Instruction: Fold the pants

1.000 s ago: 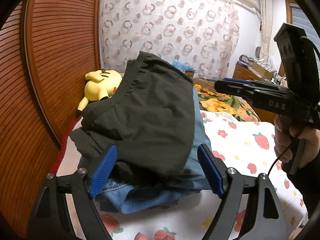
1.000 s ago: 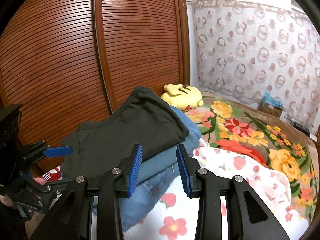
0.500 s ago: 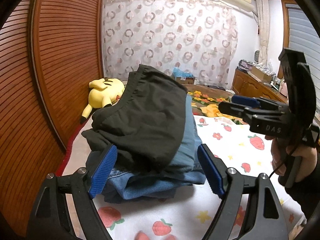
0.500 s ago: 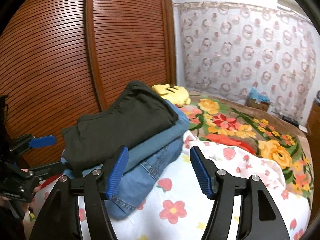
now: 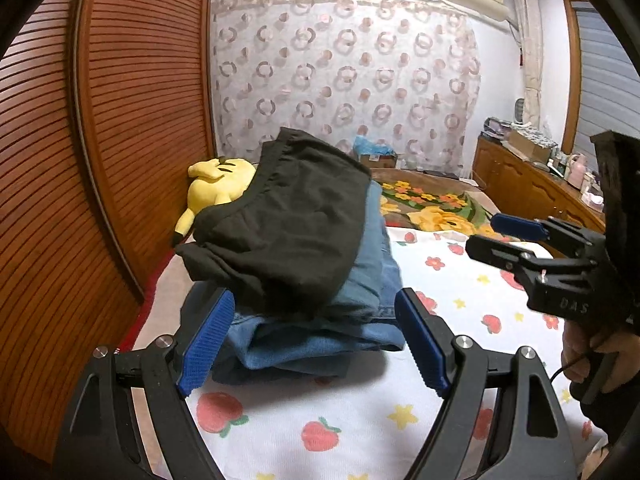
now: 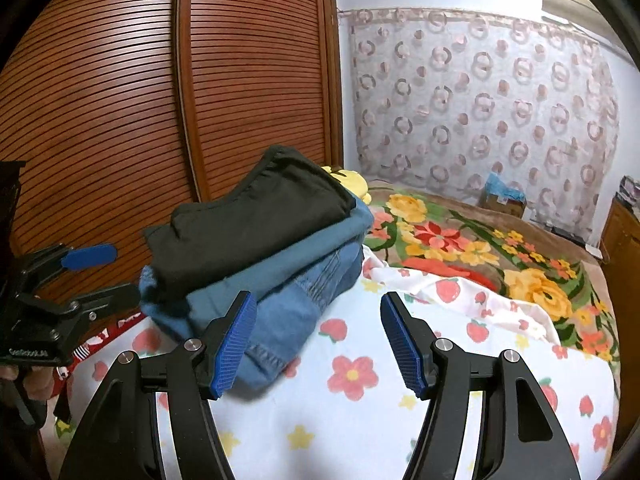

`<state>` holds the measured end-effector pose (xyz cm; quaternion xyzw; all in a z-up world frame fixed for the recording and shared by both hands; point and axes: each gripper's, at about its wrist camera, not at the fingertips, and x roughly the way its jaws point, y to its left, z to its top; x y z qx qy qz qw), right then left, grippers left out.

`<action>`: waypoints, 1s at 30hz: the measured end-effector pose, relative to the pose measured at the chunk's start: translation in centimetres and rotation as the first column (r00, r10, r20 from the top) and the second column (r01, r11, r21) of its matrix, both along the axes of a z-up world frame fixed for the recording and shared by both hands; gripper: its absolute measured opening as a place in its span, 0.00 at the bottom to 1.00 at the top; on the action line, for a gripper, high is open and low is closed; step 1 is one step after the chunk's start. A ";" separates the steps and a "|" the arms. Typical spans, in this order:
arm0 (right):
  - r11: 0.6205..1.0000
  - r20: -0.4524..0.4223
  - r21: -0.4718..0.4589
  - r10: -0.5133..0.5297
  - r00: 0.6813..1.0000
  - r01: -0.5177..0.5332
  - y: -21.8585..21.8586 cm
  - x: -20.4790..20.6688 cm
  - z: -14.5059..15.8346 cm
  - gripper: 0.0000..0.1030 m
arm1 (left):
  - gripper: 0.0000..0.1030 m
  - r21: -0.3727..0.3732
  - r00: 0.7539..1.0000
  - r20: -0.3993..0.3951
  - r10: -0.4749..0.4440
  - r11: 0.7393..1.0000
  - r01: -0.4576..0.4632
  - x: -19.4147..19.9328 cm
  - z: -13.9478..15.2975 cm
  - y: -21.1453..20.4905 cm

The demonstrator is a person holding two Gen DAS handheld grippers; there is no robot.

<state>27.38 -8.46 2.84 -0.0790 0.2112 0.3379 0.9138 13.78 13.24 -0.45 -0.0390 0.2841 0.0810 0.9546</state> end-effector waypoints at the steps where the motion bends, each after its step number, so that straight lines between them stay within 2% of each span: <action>1: 1.000 -0.002 0.002 -0.002 1.000 0.002 -0.1 -0.4 0.0 0.65 | 0.80 -0.003 1.000 0.000 -0.008 1.000 0.008 -0.2 0.0 -0.2; 12: 0.997 -0.002 -0.004 -0.071 0.997 0.071 -2.0 -5.0 -0.4 0.65 | 0.80 -0.034 0.998 0.004 -0.059 0.998 0.059 -2.5 -0.7 -3.0; 19: 0.993 0.000 0.010 -0.117 0.993 0.117 -3.3 -8.7 -0.1 0.65 | 0.80 -0.027 0.994 0.016 -0.107 0.994 0.107 -4.4 -0.5 -5.5; 27: 0.979 0.009 0.040 -0.201 0.980 0.201 -4.9 -13.7 0.1 0.79 | 0.80 -0.010 0.987 0.040 -0.155 0.988 0.156 -6.6 0.5 -8.0; 30: 0.974 0.009 0.044 -0.224 0.975 0.224 -5.1 -15.3 0.3 0.79 | 0.80 -0.009 0.984 0.052 -0.171 0.985 0.172 -7.4 0.9 -8.9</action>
